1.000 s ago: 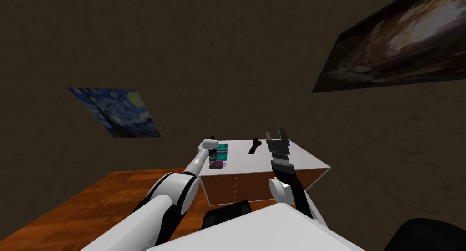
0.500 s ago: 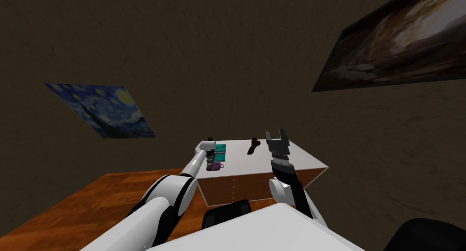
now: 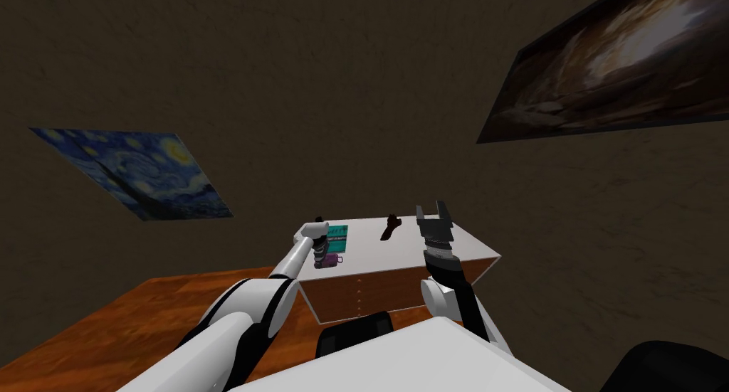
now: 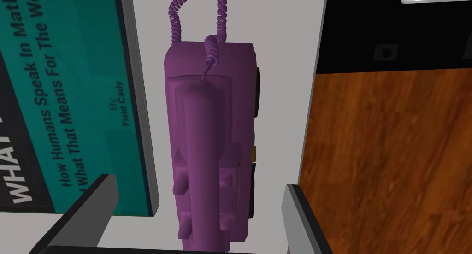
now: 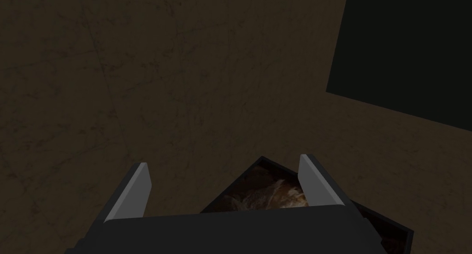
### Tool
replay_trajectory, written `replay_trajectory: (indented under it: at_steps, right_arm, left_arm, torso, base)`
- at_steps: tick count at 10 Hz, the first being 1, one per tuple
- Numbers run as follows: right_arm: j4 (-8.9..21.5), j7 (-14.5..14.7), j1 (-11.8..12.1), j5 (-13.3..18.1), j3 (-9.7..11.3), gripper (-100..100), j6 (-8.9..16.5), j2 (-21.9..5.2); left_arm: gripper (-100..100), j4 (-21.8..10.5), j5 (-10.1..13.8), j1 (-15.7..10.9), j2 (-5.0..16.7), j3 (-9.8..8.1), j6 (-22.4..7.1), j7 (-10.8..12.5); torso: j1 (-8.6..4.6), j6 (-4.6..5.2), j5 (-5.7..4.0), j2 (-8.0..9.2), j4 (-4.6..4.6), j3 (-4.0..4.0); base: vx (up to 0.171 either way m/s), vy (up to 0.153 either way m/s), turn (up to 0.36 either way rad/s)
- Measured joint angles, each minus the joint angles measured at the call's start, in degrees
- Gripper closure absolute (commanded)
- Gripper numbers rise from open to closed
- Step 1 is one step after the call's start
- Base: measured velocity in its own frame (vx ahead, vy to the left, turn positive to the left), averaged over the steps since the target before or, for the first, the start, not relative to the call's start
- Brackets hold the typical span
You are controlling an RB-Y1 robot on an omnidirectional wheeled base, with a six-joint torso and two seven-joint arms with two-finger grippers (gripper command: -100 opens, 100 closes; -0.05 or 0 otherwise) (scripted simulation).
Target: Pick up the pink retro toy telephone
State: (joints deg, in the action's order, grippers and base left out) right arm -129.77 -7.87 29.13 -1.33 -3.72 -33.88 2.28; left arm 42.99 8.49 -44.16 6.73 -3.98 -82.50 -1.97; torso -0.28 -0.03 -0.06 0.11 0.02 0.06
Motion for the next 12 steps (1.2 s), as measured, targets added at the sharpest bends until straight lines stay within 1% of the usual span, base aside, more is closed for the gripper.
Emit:
replay_trajectory:
  at_steps: [1, 2, 3, 5, 6, 7, 11, 12]
  right_arm:
    - [0.0, 0.0, 0.0, 0.0, 0.0, 0, 0.0, 0.0]
    - [0.0, 0.0, 0.0, 0.0, 0.0, 0, 0.0, 0.0]
    - [0.0, 0.0, 0.0, 0.0, 0.0, 0, 0.0, 0.0]
    - [0.0, 0.0, 0.0, 0.0, 0.0, 0, 0.0, 0.0]
    - [0.0, 0.0, 0.0, 0.0, 0.0, 0, 0.0, 0.0]
    - [0.0, 0.0, 0.0, 0.0, 0.0, 0, 0.0, 0.0]
    - [0.0, 0.0, 0.0, 0.0, 0.0, 0, 0.0, 0.0]
    - [0.0, 0.0, 0.0, 0.0, 0.0, 0, 0.0, 0.0]
  left_arm:
    - [-100, -0.8, 0.4, -0.3, 0.8, -0.41, 0.3, -0.7]
    - [-100, -2.3, 0.9, -0.8, 1.8, -0.96, 1.1, -1.5]
    - [-100, -2.2, 1.6, 0.1, 3.5, -1.70, 1.5, -3.0]
    - [-100, -5.8, 3.0, -0.3, 6.5, -3.21, 3.8, -5.7]
    - [-100, -6.2, 3.7, 0.1, 8.1, -3.96, 4.4, -7.1]
    - [100, -6.2, 3.8, 0.1, 8.3, -4.05, 4.5, -7.4]
    - [100, -6.3, 3.8, 0.2, 8.3, -4.05, 4.4, -7.3]
    - [0, -6.3, 3.8, 0.2, 8.3, -4.04, 4.4, -7.3]
  torso:
    - [-0.02, 0.00, -0.01, -0.01, 0.00, 0.00]
    - [-0.07, 0.01, -0.02, 0.02, 0.00, 0.01]
    - [-0.17, 0.00, -0.04, 0.04, 0.01, 0.02]
    - [-0.27, 0.01, -0.07, 0.03, 0.01, 0.02]
    - [-0.25, 0.01, -0.06, 0.00, 0.01, 0.01]
    - [-0.02, 0.00, -0.02, -0.02, 0.00, -0.01]
    - [0.30, 0.05, 0.08, -0.14, -0.01, -0.07]
    - [0.30, 0.04, 0.07, -0.14, 0.00, -0.07]
  base:
    - [-0.024, -0.089, -0.060]
    - [-0.026, -0.127, -0.098]
    - [-0.024, -0.148, -0.082]
    - [-0.014, -0.140, -0.092]
    - [-0.002, -0.059, -0.003]
    - [-0.002, -0.011, 0.007]
    - [0.000, 0.000, 0.000]
    - [0.000, 0.000, 0.000]
